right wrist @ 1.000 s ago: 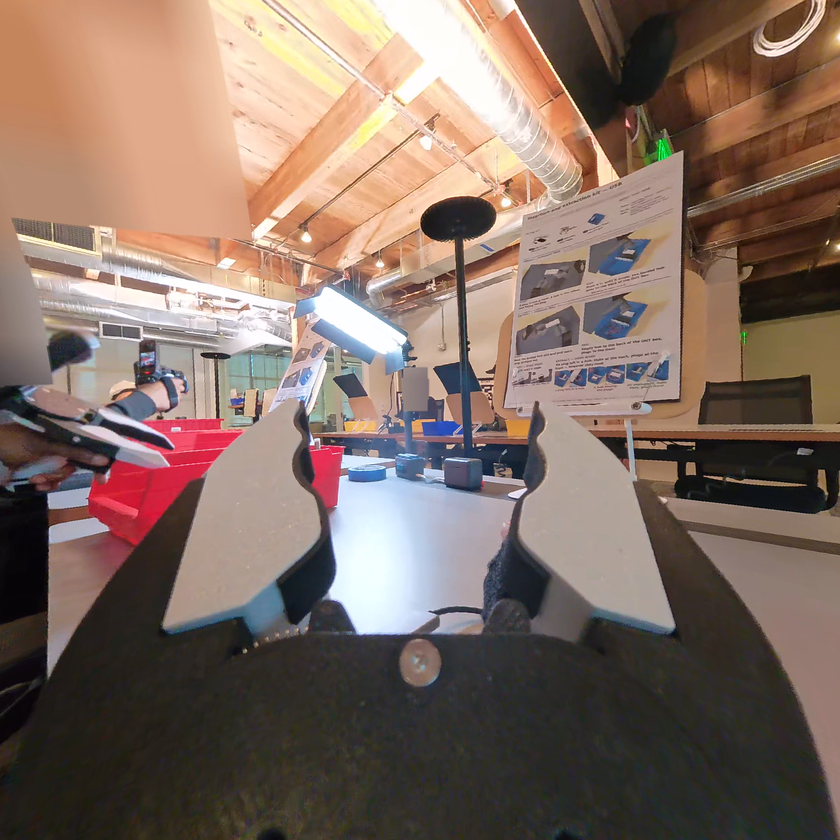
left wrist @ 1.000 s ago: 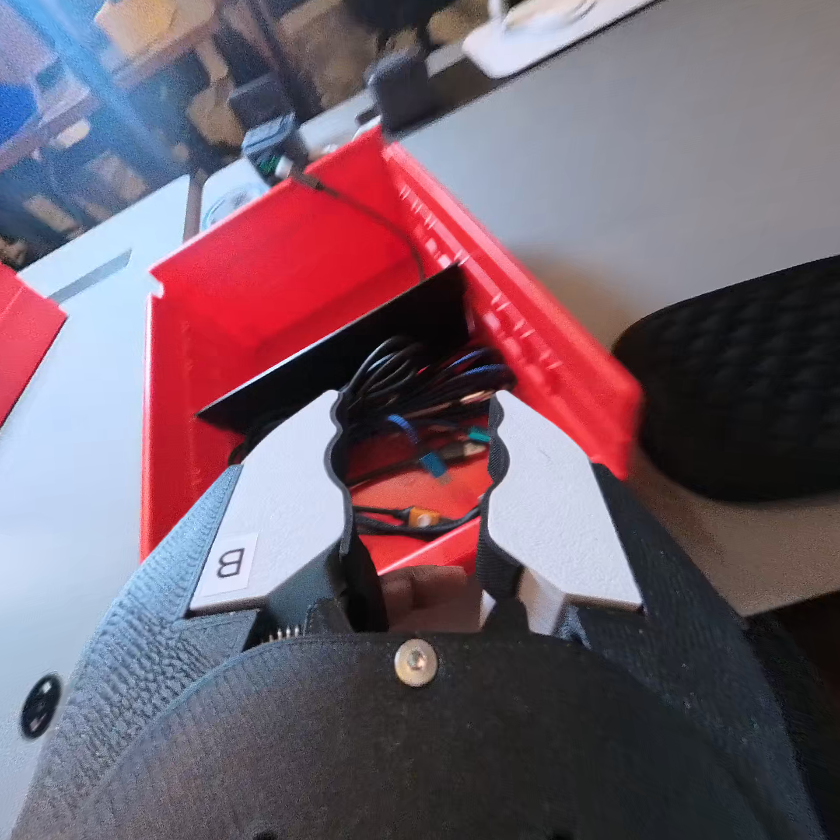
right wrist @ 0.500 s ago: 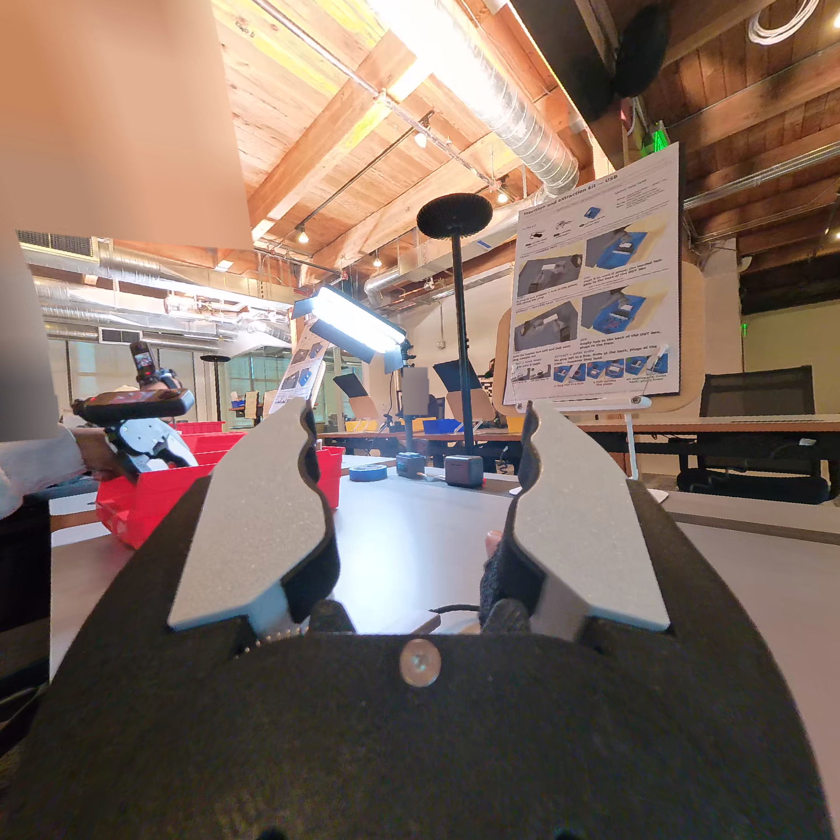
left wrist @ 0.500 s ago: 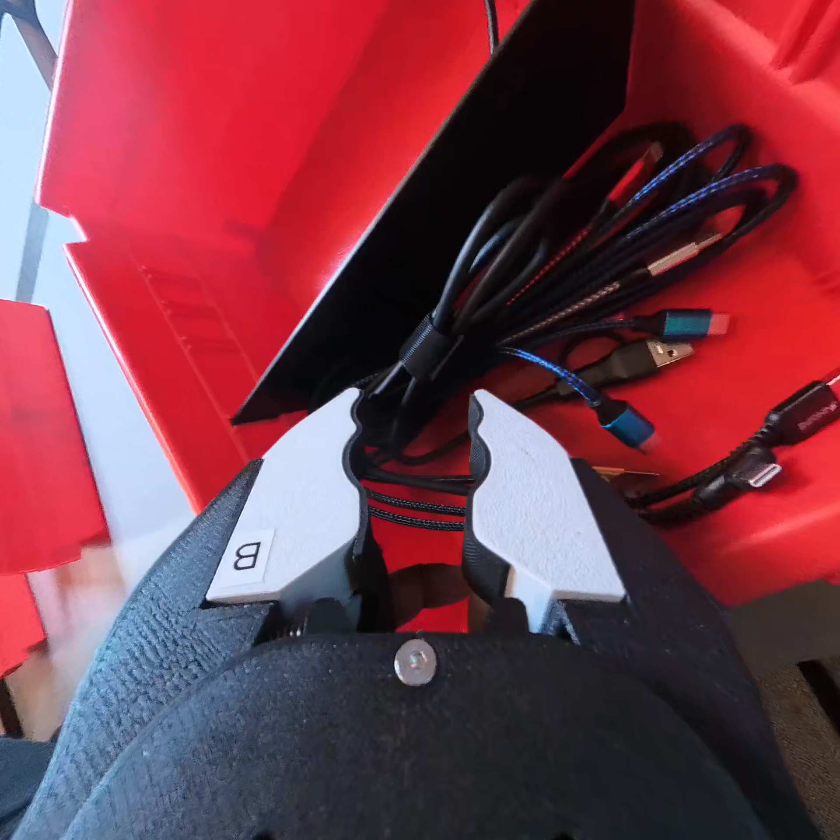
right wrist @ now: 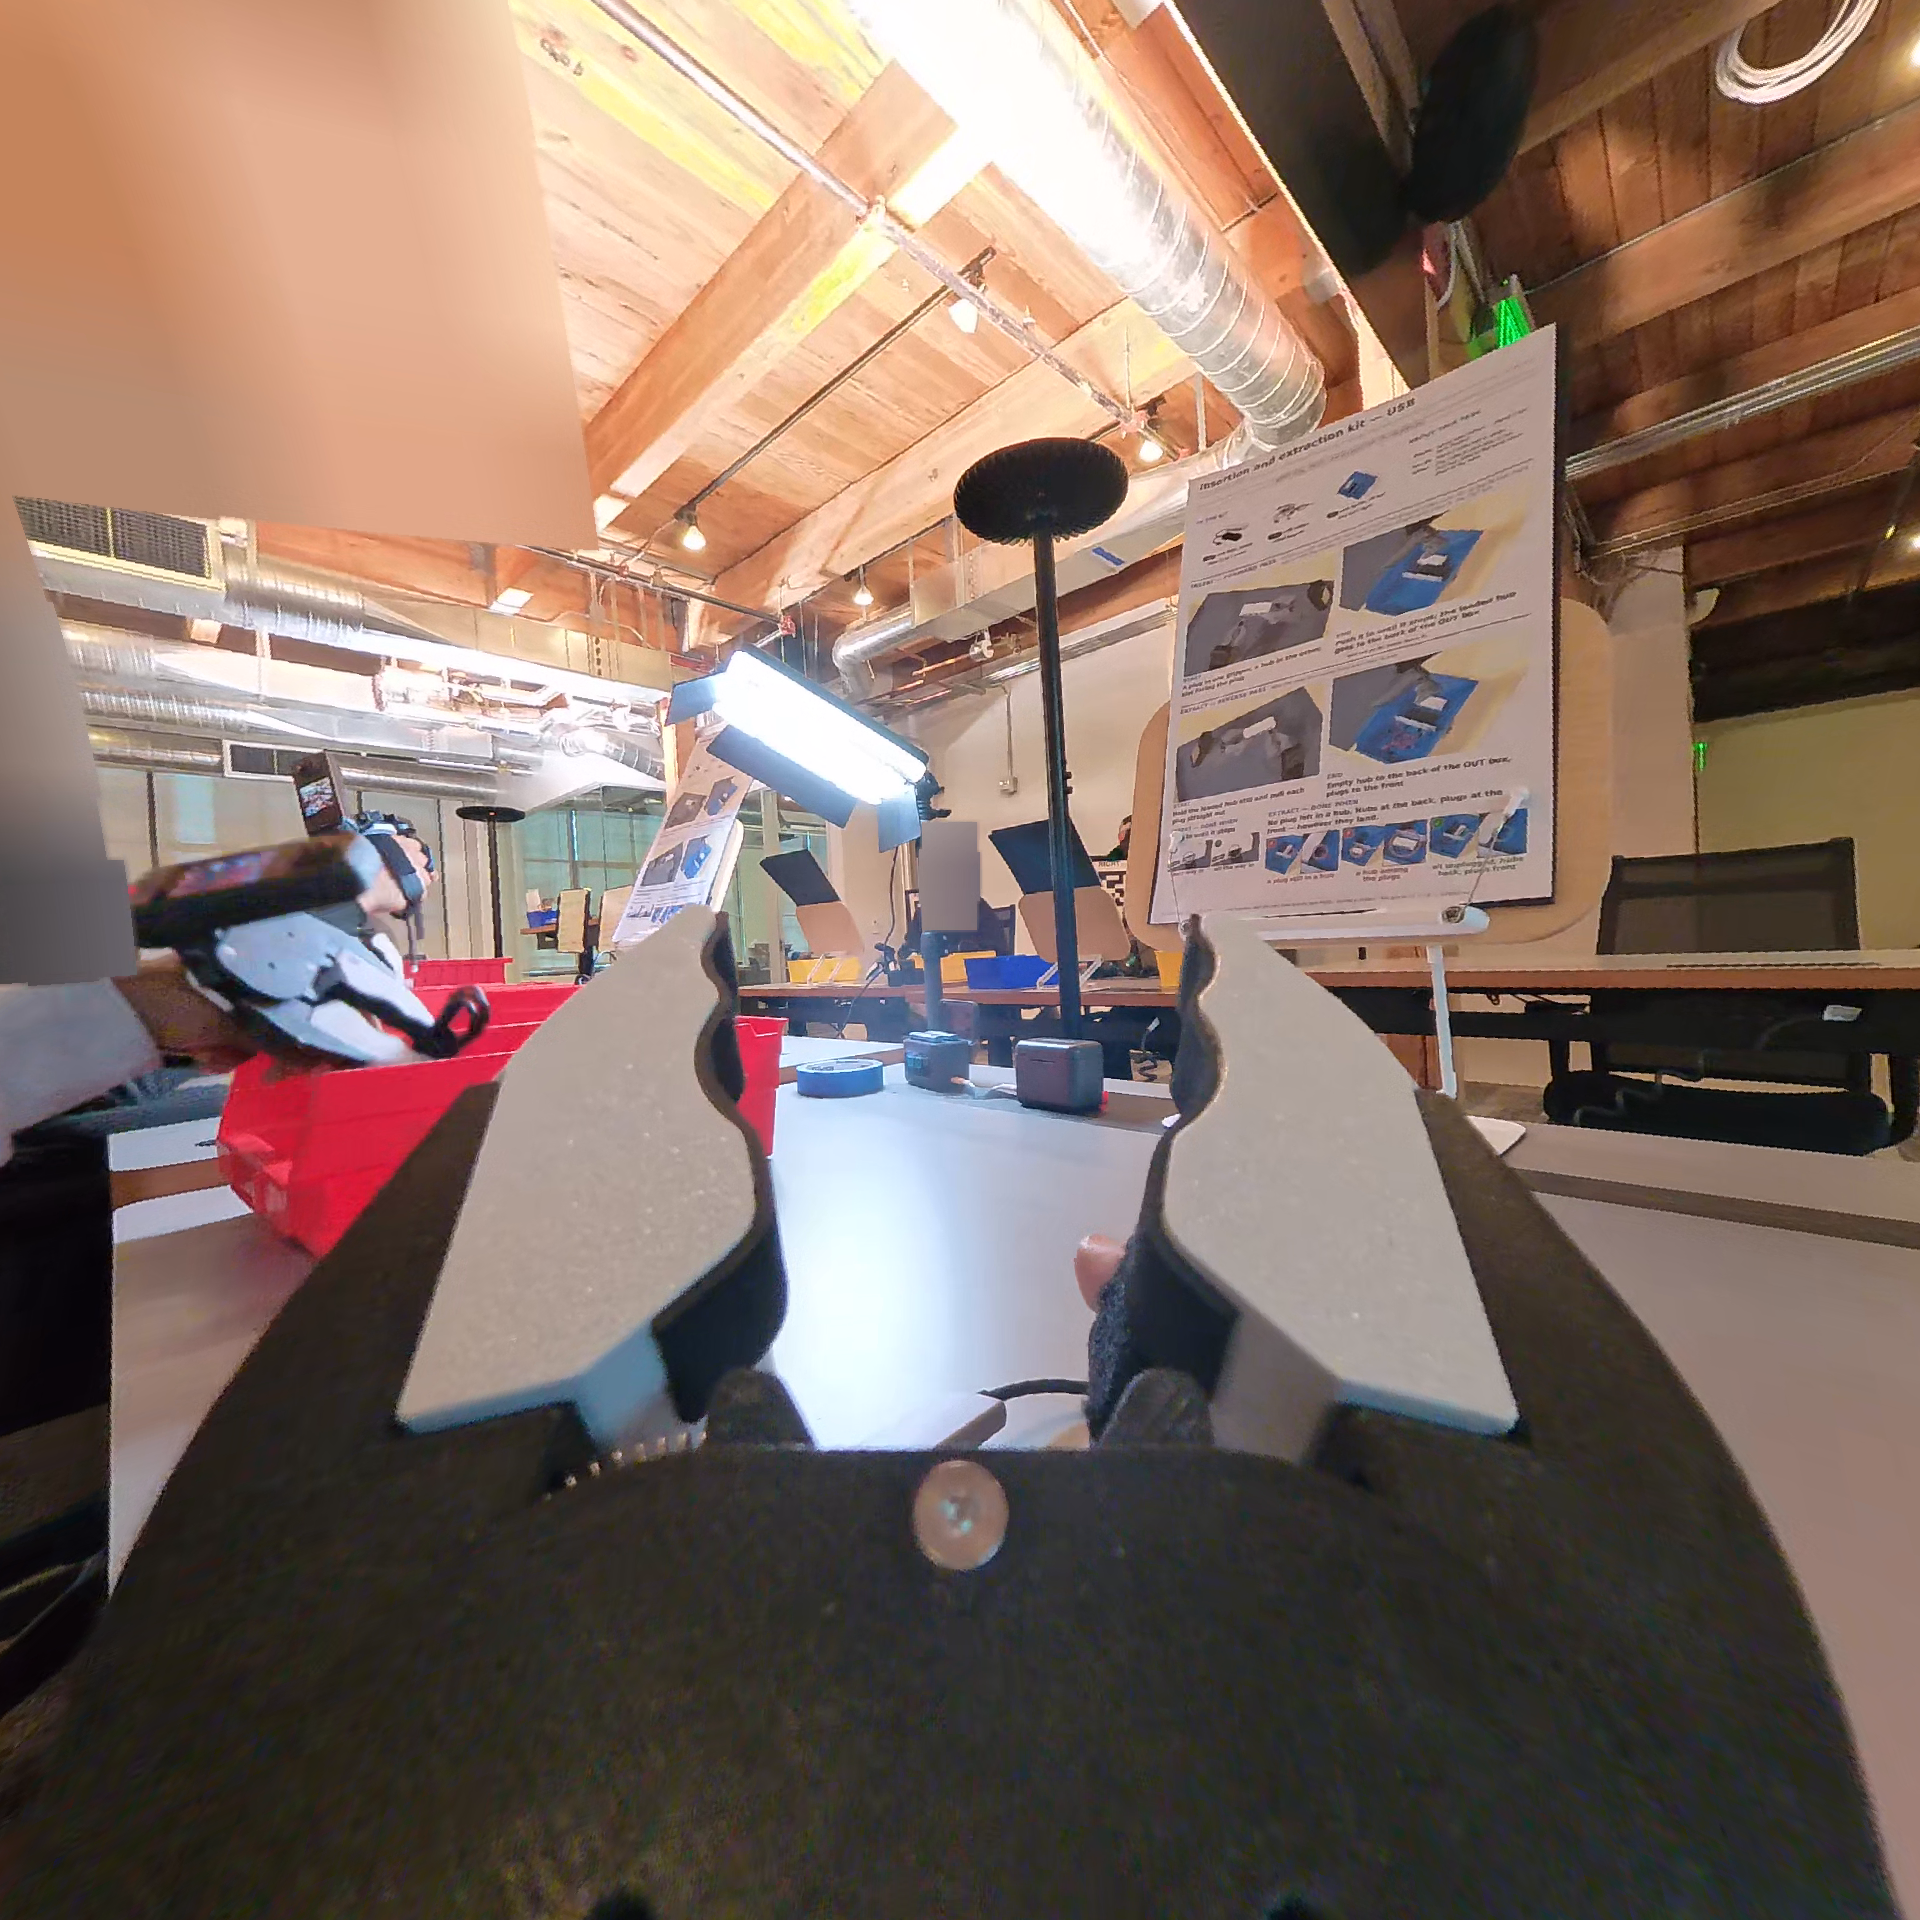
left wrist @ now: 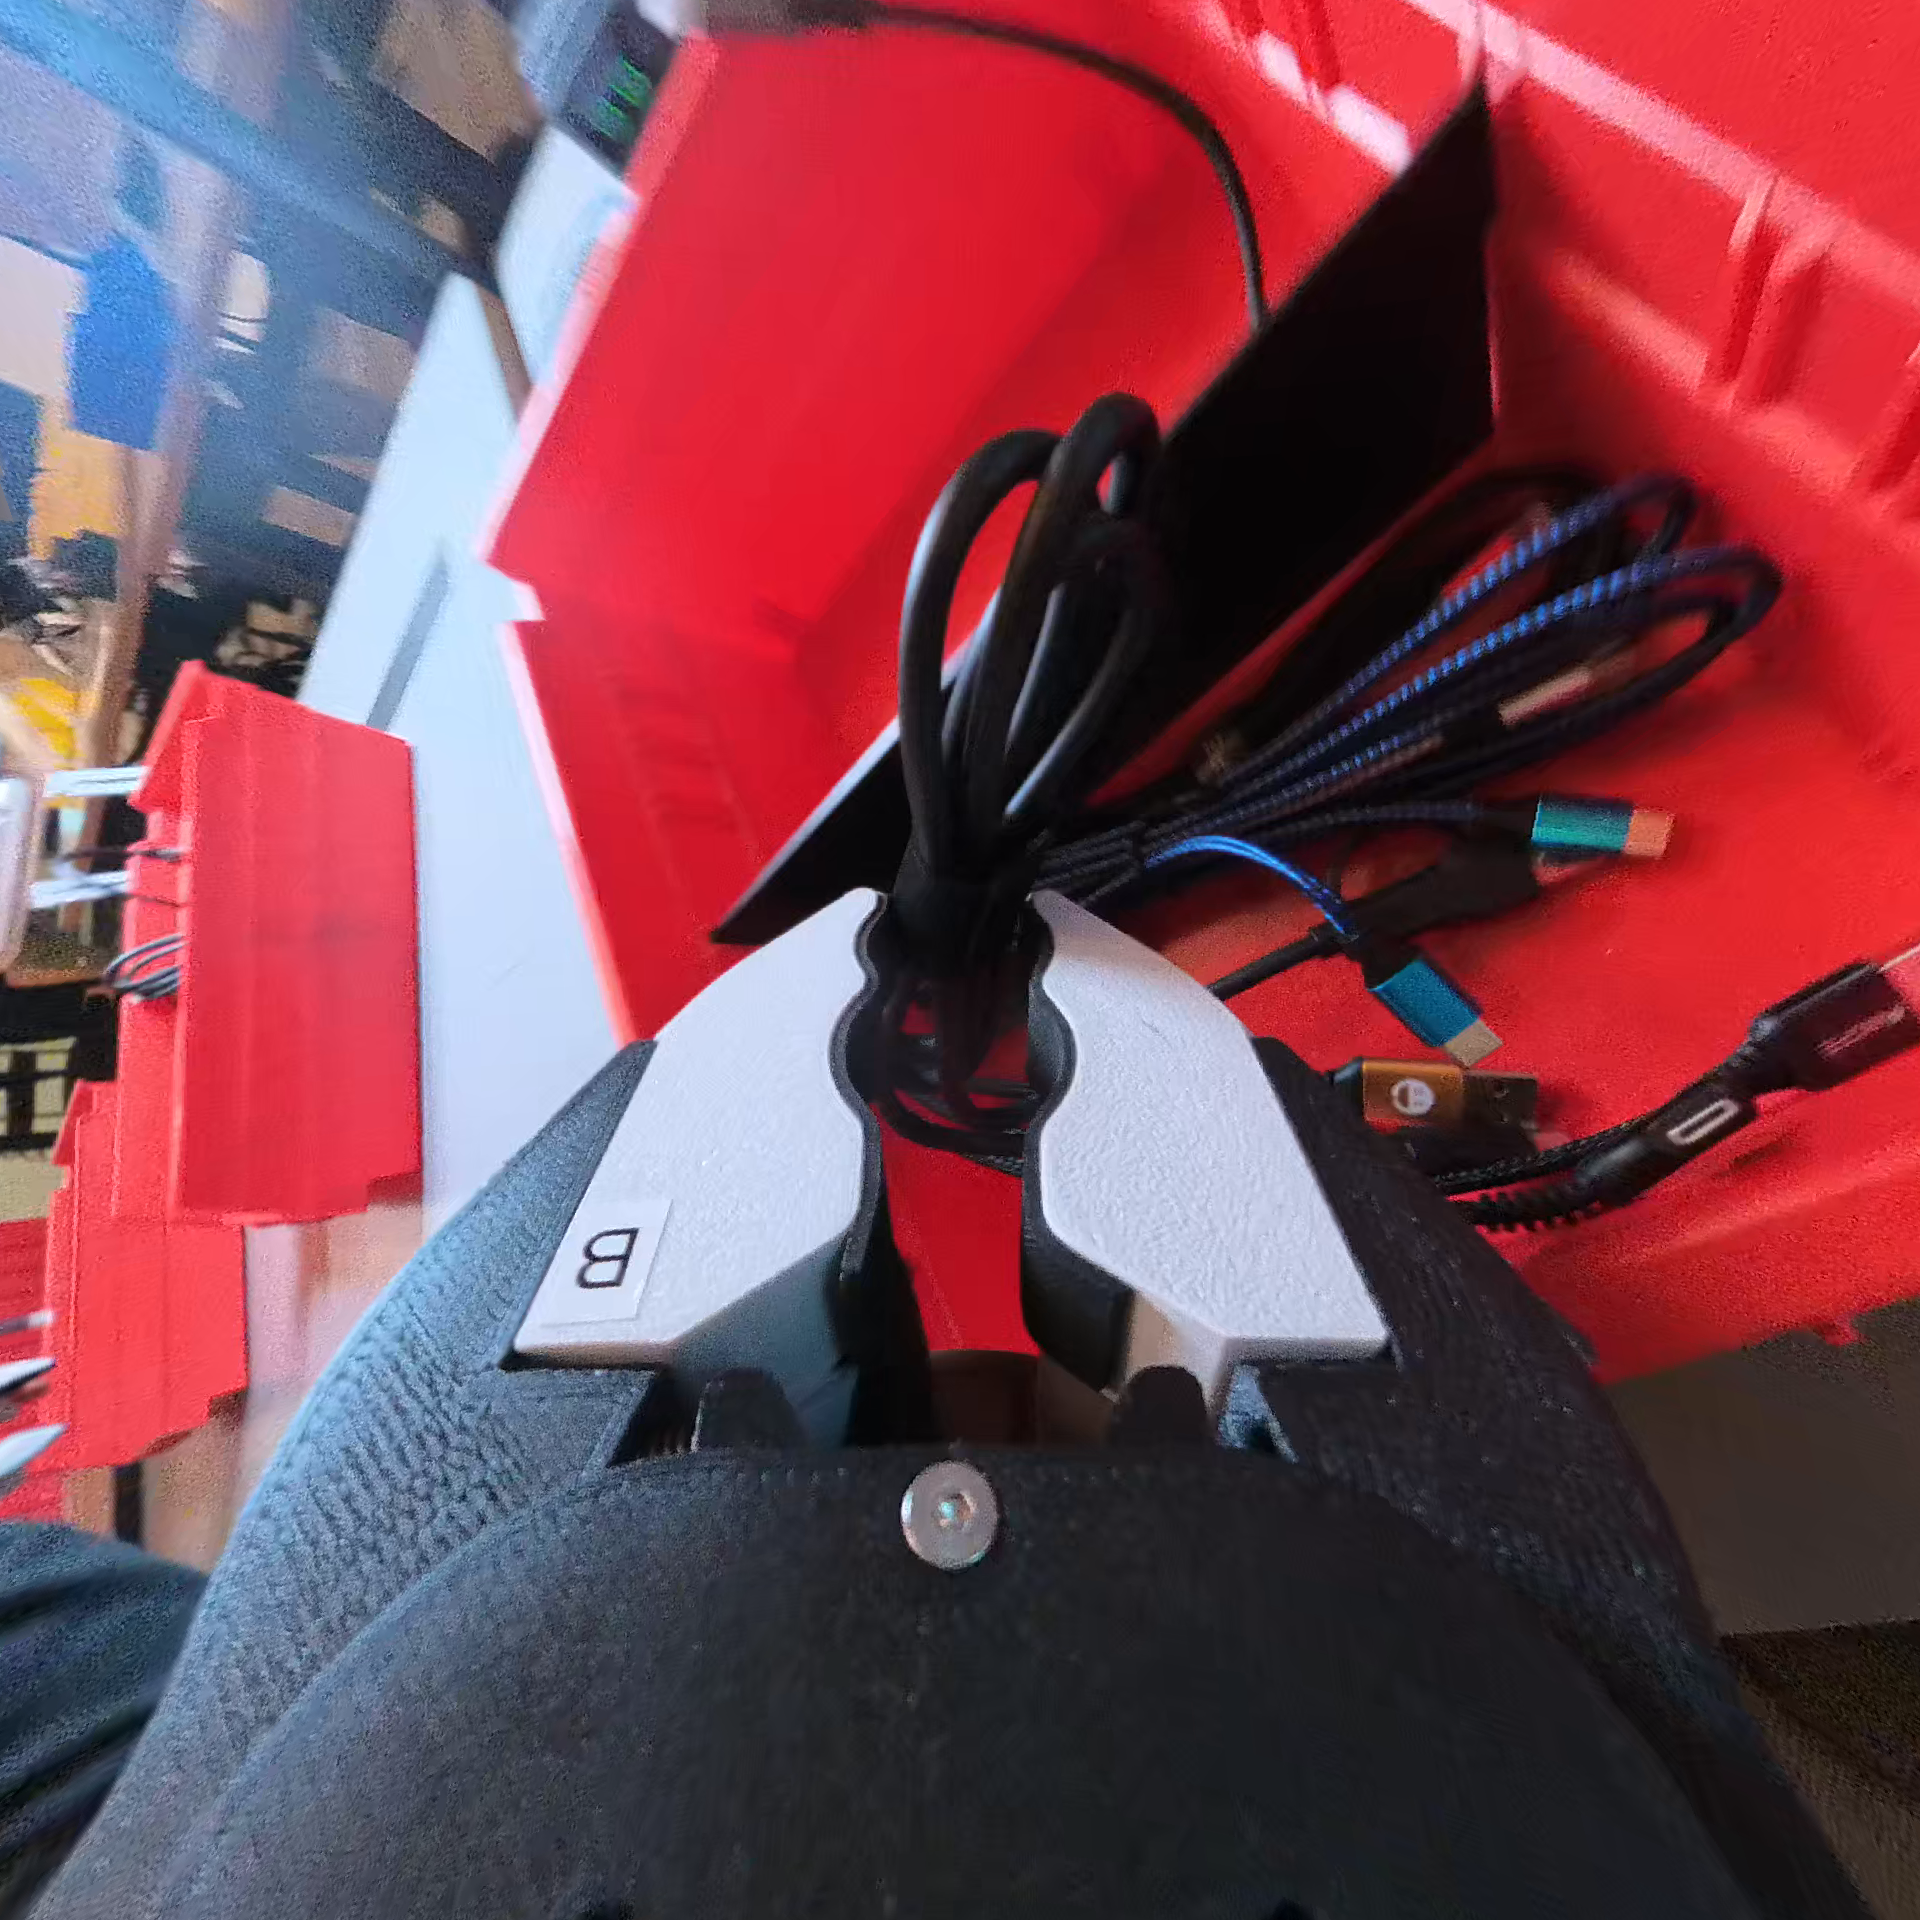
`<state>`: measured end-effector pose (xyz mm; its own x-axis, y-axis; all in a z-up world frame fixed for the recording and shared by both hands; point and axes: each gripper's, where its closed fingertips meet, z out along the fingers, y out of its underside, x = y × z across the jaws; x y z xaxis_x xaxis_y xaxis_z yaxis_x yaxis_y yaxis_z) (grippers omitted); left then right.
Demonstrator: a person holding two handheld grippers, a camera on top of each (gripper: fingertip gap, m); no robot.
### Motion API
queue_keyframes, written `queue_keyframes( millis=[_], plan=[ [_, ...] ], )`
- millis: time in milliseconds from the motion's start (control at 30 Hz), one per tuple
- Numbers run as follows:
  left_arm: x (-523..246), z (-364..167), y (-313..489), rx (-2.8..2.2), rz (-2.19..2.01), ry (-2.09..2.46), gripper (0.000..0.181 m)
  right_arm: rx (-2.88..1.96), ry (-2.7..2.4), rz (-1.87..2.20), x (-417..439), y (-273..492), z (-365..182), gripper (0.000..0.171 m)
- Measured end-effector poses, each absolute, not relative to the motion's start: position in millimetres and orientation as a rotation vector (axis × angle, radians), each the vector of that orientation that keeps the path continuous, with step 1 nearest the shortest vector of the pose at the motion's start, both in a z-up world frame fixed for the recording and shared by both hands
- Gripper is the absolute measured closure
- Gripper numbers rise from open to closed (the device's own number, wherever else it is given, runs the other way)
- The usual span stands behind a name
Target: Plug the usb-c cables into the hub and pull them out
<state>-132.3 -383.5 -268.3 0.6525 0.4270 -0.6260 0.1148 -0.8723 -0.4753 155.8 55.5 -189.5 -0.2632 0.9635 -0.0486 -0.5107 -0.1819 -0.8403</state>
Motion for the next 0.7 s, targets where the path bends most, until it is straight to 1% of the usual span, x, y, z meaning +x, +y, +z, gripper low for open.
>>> queue_keyframes(
  millis=[200, 333, 533, 700],
  plan=[
    [-116, -173, -379, -1.883, 1.185, -0.563, 0.159, -0.734, -0.882, 1.68, 156, 55, -190, 0.093],
    [-104, -129, -378, -1.595, 1.215, -0.576, 0.159, -0.731, -0.891, 1.671, 155, 54, -190, 0.094],
    [-88, -77, -370, -1.198, 1.057, -0.567, 0.161, -0.734, -0.893, 1.671, 155, 54, -191, 0.097],
    [-66, -57, -338, -0.949, 0.848, -0.546, 0.161, -0.731, -0.896, 1.671, 155, 53, -192, 0.099]
  ],
)
